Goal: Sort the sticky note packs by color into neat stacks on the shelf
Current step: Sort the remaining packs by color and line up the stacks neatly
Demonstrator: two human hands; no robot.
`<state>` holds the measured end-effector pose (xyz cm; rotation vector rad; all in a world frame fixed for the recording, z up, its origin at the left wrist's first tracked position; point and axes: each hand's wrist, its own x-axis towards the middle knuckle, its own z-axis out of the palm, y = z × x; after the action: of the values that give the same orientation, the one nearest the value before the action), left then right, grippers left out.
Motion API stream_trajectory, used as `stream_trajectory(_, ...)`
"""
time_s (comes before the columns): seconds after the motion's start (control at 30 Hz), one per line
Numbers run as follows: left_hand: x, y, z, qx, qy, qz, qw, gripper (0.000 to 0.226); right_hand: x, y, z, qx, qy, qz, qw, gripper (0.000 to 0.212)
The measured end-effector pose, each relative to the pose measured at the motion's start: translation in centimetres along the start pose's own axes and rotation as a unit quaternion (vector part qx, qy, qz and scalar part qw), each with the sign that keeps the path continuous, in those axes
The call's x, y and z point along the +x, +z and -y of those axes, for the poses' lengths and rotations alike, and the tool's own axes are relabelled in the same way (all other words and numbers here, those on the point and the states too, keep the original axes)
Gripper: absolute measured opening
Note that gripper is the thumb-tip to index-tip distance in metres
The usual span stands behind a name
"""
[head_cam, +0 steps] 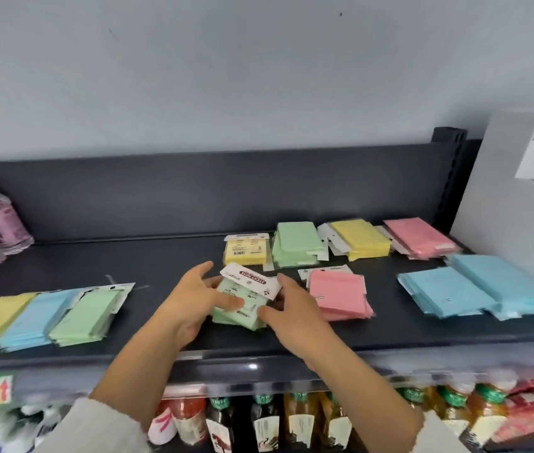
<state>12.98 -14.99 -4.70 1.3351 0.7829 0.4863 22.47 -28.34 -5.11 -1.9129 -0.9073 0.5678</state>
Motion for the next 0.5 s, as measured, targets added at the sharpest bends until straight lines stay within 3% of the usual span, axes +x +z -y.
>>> stream_trajectory(0.13,-0.3,0.1,-0.2,-0.005,0.060,0.044,0.997,0.072,0.3,0.5,-0.5,-0.003,-0.042,-0.022,0.999,0.075)
stream_trajectory(0.37,0.0,0.3,-0.5,0.002,0.148,0.017,0.989,0.072,1.9,-0.1,0.9,0.094,-0.043,-0.087,0.991,0.077)
stream_trajectory(0.5,0.1,-0.1,-1.3,0.032,0.167,0.052,0.984,0.045,2.9,-0.4,1.8,0.183,-0.047,-0.088,0.978,0.068)
